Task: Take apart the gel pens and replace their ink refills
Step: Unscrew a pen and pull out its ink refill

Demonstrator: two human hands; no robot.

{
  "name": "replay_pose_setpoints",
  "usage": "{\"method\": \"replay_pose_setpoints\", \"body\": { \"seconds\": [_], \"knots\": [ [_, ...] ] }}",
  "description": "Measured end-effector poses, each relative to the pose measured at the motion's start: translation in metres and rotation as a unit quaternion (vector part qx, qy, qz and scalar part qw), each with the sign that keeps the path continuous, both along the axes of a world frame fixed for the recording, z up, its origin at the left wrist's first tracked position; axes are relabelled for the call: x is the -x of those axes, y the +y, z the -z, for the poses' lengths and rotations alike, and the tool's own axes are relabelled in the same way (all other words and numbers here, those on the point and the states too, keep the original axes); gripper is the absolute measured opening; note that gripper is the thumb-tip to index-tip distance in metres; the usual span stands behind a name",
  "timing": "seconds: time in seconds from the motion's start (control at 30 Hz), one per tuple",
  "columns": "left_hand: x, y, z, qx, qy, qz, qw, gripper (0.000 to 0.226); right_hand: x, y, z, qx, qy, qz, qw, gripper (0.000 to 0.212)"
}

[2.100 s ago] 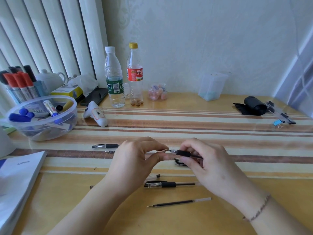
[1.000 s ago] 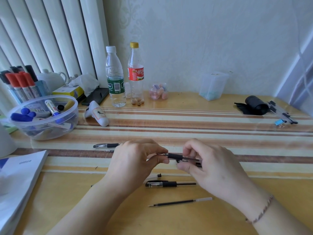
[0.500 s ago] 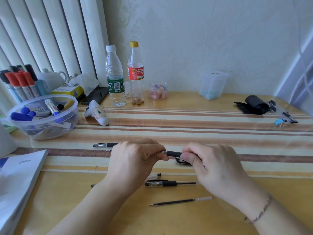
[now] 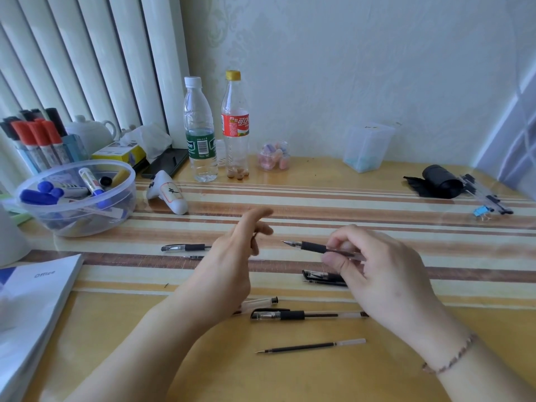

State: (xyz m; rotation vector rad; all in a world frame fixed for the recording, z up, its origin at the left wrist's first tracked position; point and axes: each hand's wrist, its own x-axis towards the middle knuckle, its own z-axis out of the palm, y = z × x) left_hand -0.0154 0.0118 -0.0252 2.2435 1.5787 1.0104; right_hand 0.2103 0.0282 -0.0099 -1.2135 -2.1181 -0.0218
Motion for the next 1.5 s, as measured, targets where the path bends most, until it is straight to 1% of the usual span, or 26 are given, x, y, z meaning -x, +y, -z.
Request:
{"method": "replay_pose_setpoints", "body": {
  "seconds": [0.07, 0.13, 0.17, 0.23, 0.3, 0.4, 0.5, 0.6, 0.8, 0.97, 1.1, 1.2, 1.33, 1.5],
  "knots": [
    [0.0, 0.003, -0.002, 0.012, -0.047, -0.025, 0.999, 0.077, 0.0, 0.0, 0.0, -0.01, 0.006, -0.002, 1.0, 0.012],
    [0.0, 0.002, -0.005, 0.035, -0.096, -0.059, 0.993, 0.06, 0.001, -0.001, 0.0, -0.015, 0.004, -0.015, 1.0, 0.012],
    [0.0, 0.002, -0.005, 0.041, -0.109, -0.069, 0.991, 0.048, 0.001, -0.001, 0.0, -0.016, 0.004, -0.02, 1.0, 0.012],
    [0.0, 0.001, -0.005, 0.041, -0.111, -0.075, 0.99, 0.025, 0.001, 0.0, -0.001, -0.02, 0.01, -0.02, 1.0, 0.011],
    [0.0, 0.0, -0.004, 0.026, -0.083, -0.08, 0.993, 0.016, 0.0, 0.0, -0.002, -0.022, 0.017, -0.017, 0.999, 0.01],
    [0.001, 0.002, -0.004, -0.01, -0.042, -0.079, 0.996, 0.014, -0.001, 0.001, -0.001, -0.018, 0.016, -0.018, 1.0, 0.011],
    [0.0, 0.002, -0.003, -0.043, -0.04, -0.059, 0.997, 0.013, -0.002, 0.002, 0.001, -0.015, -0.005, -0.018, 1.0, 0.011],
    [-0.002, 0.002, -0.001, -0.053, -0.043, -0.046, 0.997, 0.014, -0.001, 0.002, 0.003, -0.011, -0.004, -0.022, 1.0, 0.012],
    [-0.001, 0.003, -0.001, -0.059, -0.056, -0.054, 0.995, 0.014, -0.003, 0.003, 0.001, -0.014, -0.002, -0.009, 1.0, 0.01],
    [-0.006, 0.0, -0.002, -0.069, -0.022, -0.008, 0.997, 0.013, 0.001, 0.001, 0.003, -0.011, -0.019, -0.028, 0.999, 0.009],
    [-0.01, -0.002, 0.0, -0.078, -0.025, 0.008, 0.997, 0.011, 0.0, 0.0, 0.004, -0.016, -0.025, -0.043, 0.999, 0.008],
    [-0.012, -0.002, 0.001, -0.077, -0.037, 0.007, 0.996, 0.011, 0.001, 0.001, 0.004, -0.017, -0.016, -0.038, 0.999, 0.005],
    [-0.013, -0.002, 0.001, -0.061, -0.051, 0.015, 0.997, 0.012, 0.004, 0.0, 0.004, -0.013, -0.009, -0.031, 0.999, 0.006],
    [-0.013, -0.004, 0.0, -0.062, -0.061, 0.014, 0.996, 0.013, 0.004, -0.002, 0.003, -0.01, 0.019, -0.031, 0.999, 0.006]
  ]
}}
